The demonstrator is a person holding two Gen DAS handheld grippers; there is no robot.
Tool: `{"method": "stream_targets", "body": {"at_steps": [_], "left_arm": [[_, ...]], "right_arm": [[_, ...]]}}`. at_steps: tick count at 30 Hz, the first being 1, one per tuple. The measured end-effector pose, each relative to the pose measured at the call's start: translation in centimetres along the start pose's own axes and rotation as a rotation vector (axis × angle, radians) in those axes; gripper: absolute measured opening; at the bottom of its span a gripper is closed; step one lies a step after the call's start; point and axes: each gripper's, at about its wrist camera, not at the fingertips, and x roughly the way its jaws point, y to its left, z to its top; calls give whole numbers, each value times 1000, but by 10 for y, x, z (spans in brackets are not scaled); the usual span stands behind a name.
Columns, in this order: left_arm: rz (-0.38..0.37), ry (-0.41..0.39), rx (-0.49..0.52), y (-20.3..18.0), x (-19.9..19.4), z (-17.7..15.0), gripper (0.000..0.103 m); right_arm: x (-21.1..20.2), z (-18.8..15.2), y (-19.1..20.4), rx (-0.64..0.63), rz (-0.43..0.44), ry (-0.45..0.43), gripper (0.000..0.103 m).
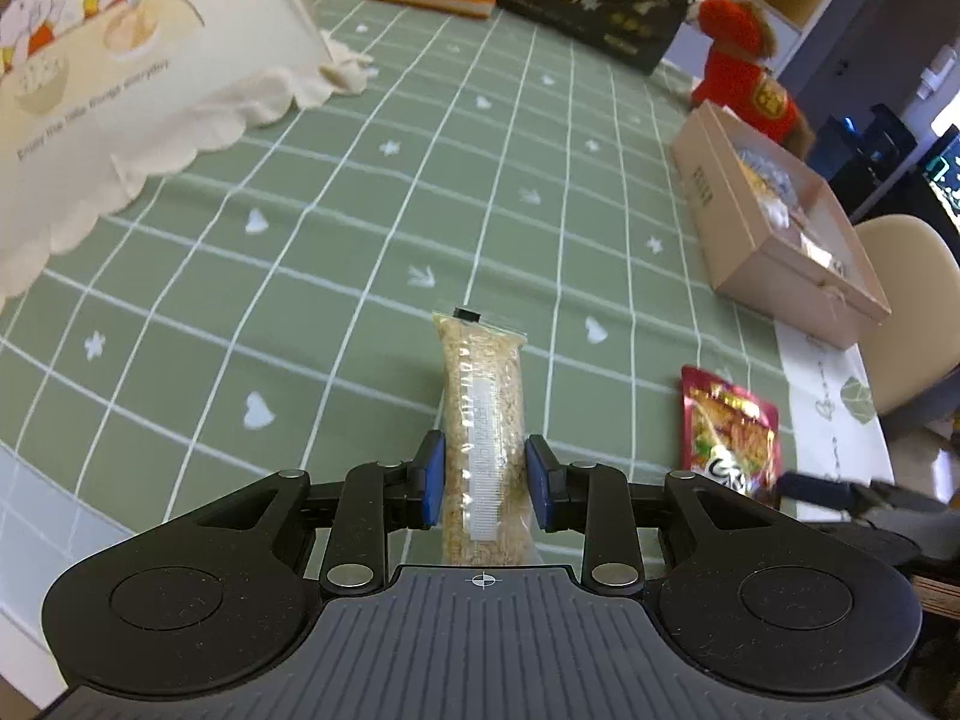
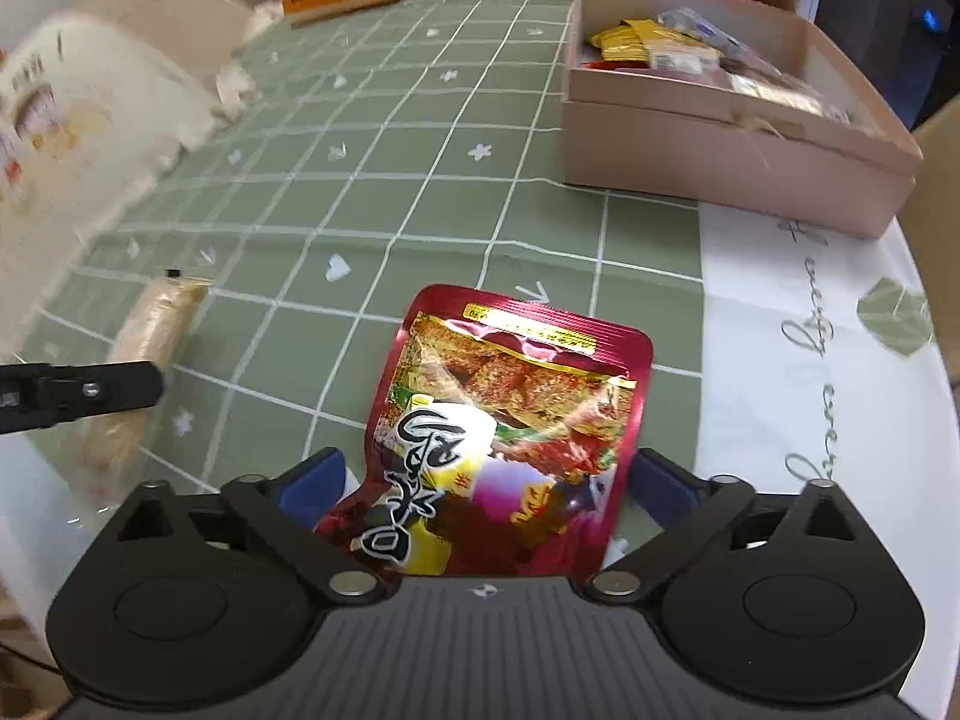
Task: Organize snacks
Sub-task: 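Grasp the red spicy-snack packet with the right tool while the left tool holds the rice-stick packet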
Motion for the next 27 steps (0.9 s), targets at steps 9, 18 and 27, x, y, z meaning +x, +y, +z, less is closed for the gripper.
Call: {"method": "stream_targets", "body": {"at_steps": [9, 18, 27], "left_arm": [[-66, 20, 69, -28, -3, -6, 33], [-136, 4, 173, -101, 0, -7, 33], [-148, 53, 237, -143, 16, -15, 33]], "right_arm": [[-17, 2, -18, -64, 63, -33, 75], [-55, 0, -88, -10, 36, -122, 39], [-62, -26, -106, -85, 30, -204, 39]]}}
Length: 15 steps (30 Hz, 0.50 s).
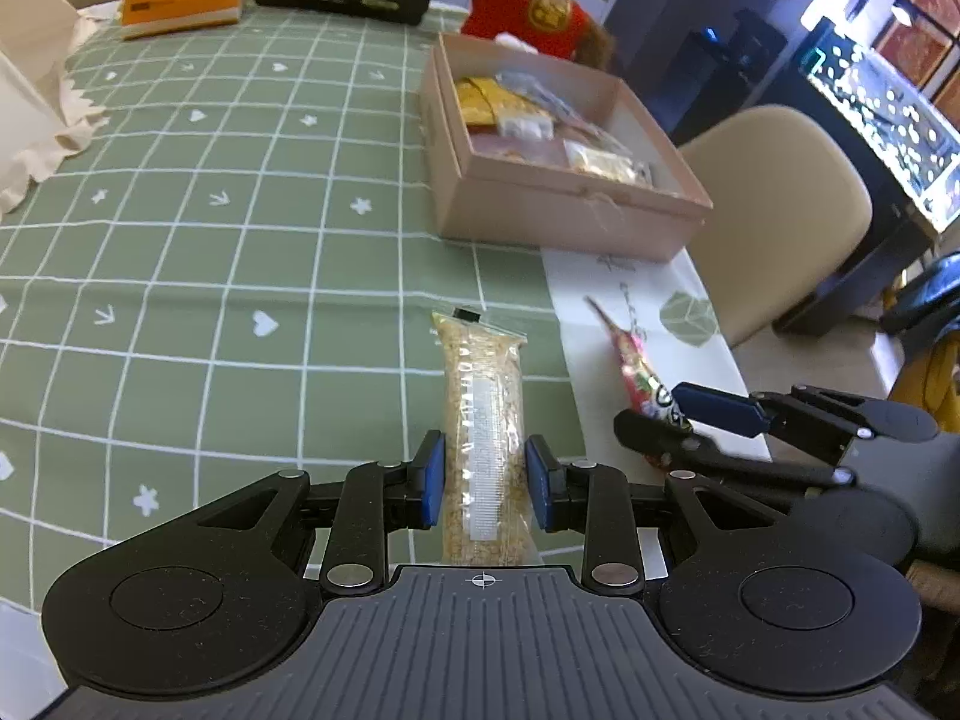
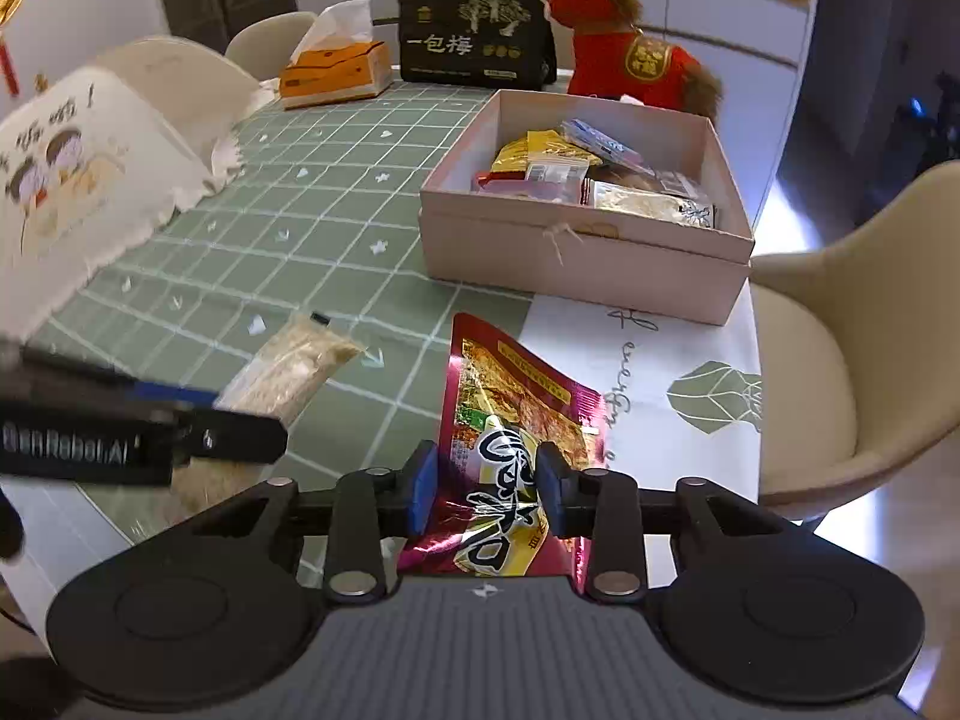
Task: Organize snacks
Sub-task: 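Grasp the red spicy-snack packet with the right tool while the left tool holds the rice-stick packet, then carry both packets to the pink box and release the rice-stick packet from the left tool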
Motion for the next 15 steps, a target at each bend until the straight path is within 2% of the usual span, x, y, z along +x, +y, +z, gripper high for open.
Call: {"method": "stream_targets", "body": {"at_steps": [1, 2, 4, 7, 10, 13, 15], "left_arm": [[5, 10, 1, -1, 2, -1, 33], [10, 20, 1, 0, 4, -2, 33], [20, 39, 0, 2, 7, -4, 33], [32, 64, 4, 6, 11, -7, 33], [35, 86, 9, 10, 16, -8, 33], [30, 101, 11, 12, 18, -9, 33], [25, 108, 11, 13, 20, -9, 33]], "right_arm": [[3, -5, 4, -18, -23, -1, 48], [6, -10, 6, -29, -52, -3, 66], [12, -18, 10, -32, -102, -5, 80], [24, -22, 5, 3, -148, 22, 80], [29, -22, -12, 100, -127, 27, 89], [36, -23, -30, 196, -64, 8, 103], [36, -23, -30, 189, -71, -1, 103]]}}
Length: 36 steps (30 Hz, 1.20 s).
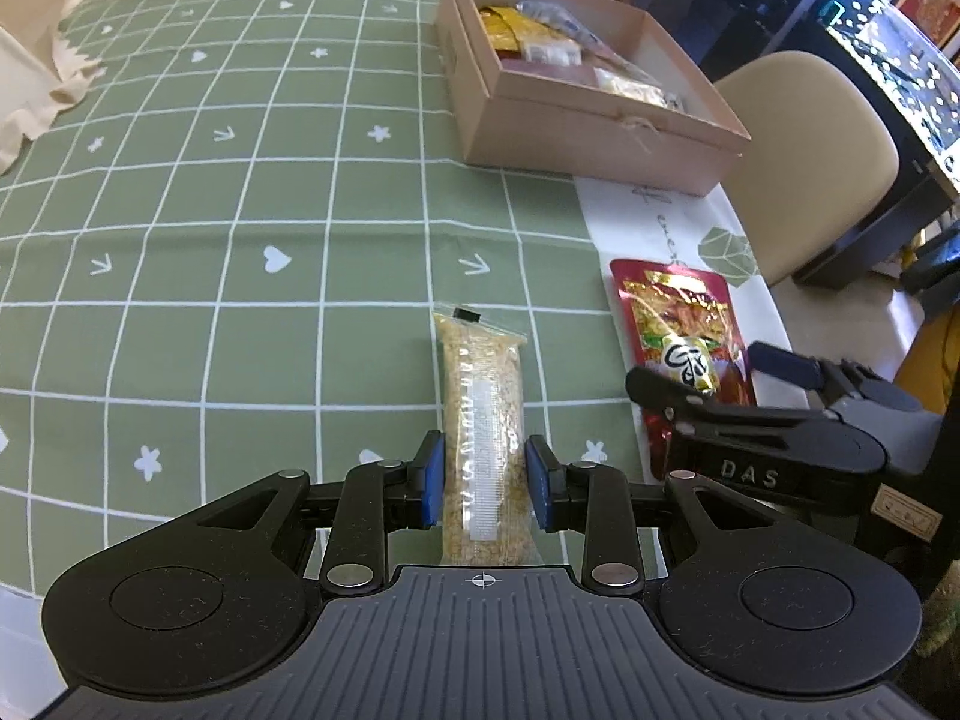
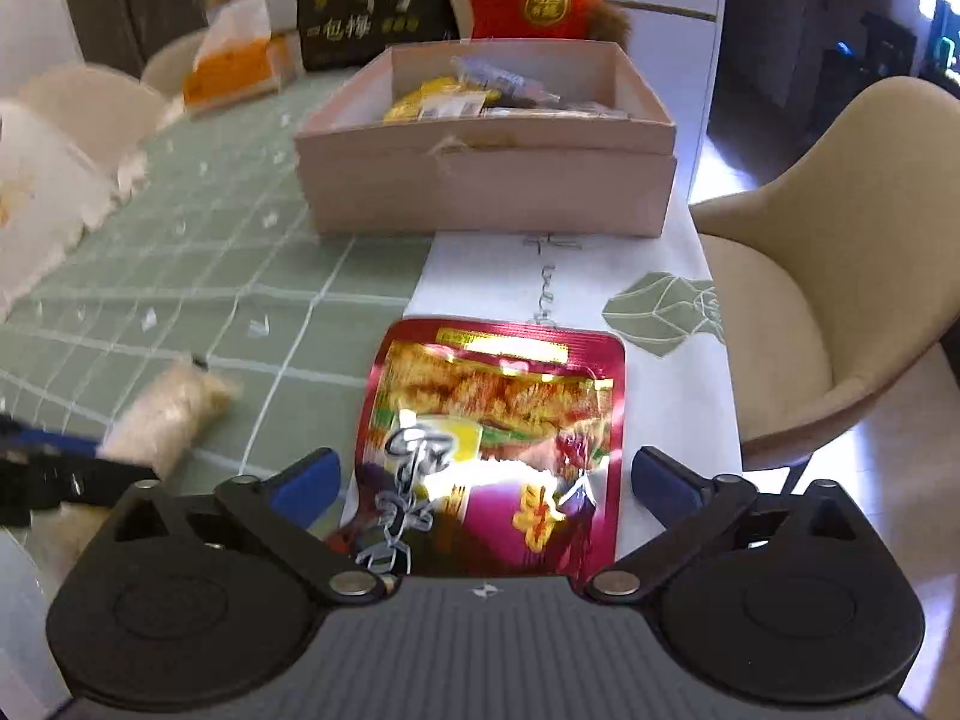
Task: Organize snacks
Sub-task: 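Carry both packets to the pink box and release the rice-stick packet from the left tool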
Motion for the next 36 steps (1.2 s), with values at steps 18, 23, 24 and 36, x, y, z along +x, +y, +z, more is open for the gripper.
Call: {"method": "stream_targets", "body": {"at_steps": [18, 23, 24, 36], "left_arm": [[-38, -22, -20, -8, 1, 6, 33], [-59, -99, 4, -17, -11, 21, 33], [-59, -112, 4, -18, -12, 24, 33], [-203, -366, 15, -42, -29, 155, 34]], "right_arm": [[-37, 15, -2, -113, 3, -20, 39], [-49, 25, -7, -107, 7, -55, 35], [-50, 25, -8, -103, 11, -57, 34], [-88, 43, -2, -136, 13, -149, 28]]}}
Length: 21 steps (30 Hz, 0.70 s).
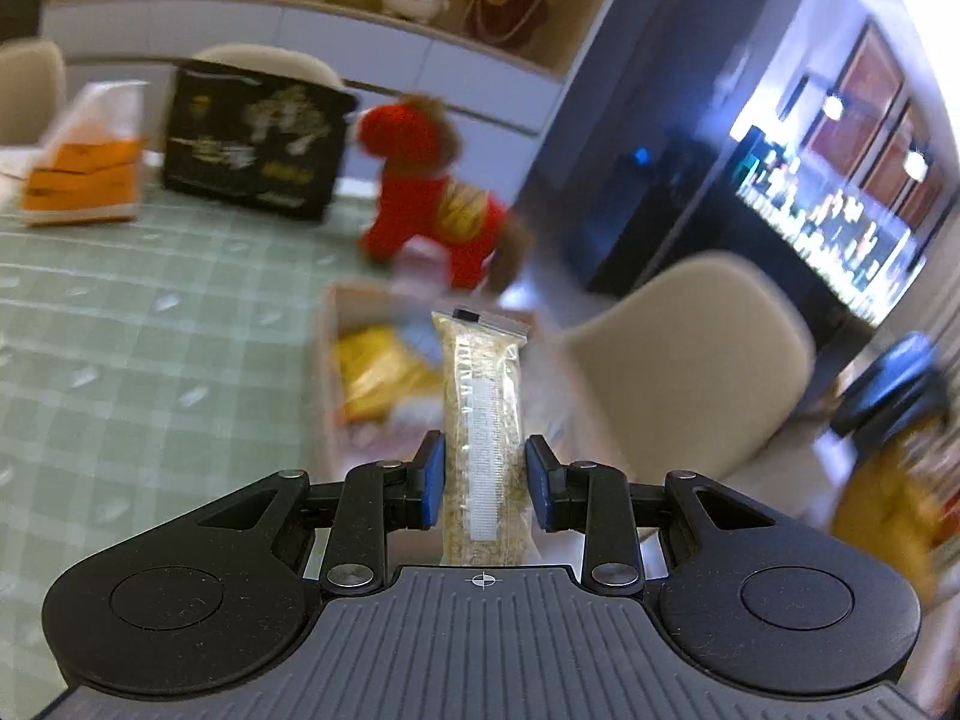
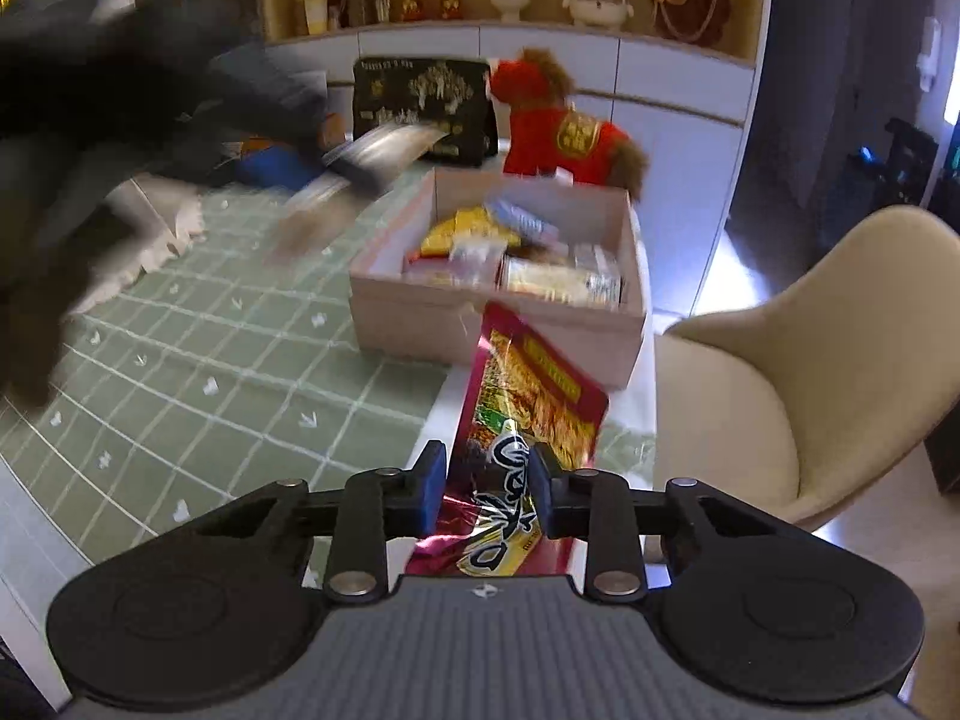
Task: Organize snacks
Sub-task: 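Carry both packets to the pink box and release the rice-stick packet from the left tool, then lower the red spicy-snack packet into the box with the right tool and open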
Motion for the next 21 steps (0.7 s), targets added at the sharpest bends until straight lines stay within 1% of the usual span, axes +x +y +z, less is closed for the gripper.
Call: {"method": "stream_targets", "body": {"at_steps": [1, 2, 3, 4, 5, 7, 8, 11, 13, 14, 15, 16, 17, 18, 19, 21], "left_arm": [[-33, 7, -10, 1, 13, 13, 34], [-37, 1, -8, 3, 26, 23, 34], [-8, -13, 2, 3, 37, 30, 34], [21, -30, 7, 3, 42, 34, 34], [39, -55, 3, 5, 44, 36, 34], [37, -87, -22, 11, 39, 34, 34], [38, -89, -36, 15, 34, 30, 34], [45, -52, -36, 31, 16, 11, 34], [65, -9, -47, 42, 6, -12, 34], [70, 19, -62, 48, 1, -28, 34], [70, 47, -83, 53, -2, -43, 34], [69, 75, -107, 59, -5, -55, 34], [70, 109, -137, 64, -7, -71, 34], [75, 142, -168, 68, -9, -85, 34], [80, 171, -196, 71, -11, -96, 34], [74, 211, -233, 71, -14, -114, 34]], "right_arm": [[-5, 3, 0, -8, -6, -13, 27], [-9, 5, 1, -14, -12, -24, 25], [-13, 9, 1, -22, -22, -36, 19], [-15, 12, 0, -29, -30, -45, 8], [-18, 17, -1, -35, -38, -57, 1], [-21, 25, -5, -30, -48, -79, 1], [-20, 29, -8, -25, -48, -81, 1], [-10, 34, -12, -10, 0, -42, 3], [4, 26, -13, -5, 9, 2, 23], [12, 20, -13, -19, 6, 14, 53], [20, 12, -13, -44, -14, 8, 66], [27, 6, -14, -76, -36, -8, 77], [34, 2, -16, -118, -52, -14, 77], [44, 0, -19, -158, -59, 1, 77], [53, 1, -23, -175, -39, 26, 77], [68, 3, -38, -159, 52, 77, 77]]}}
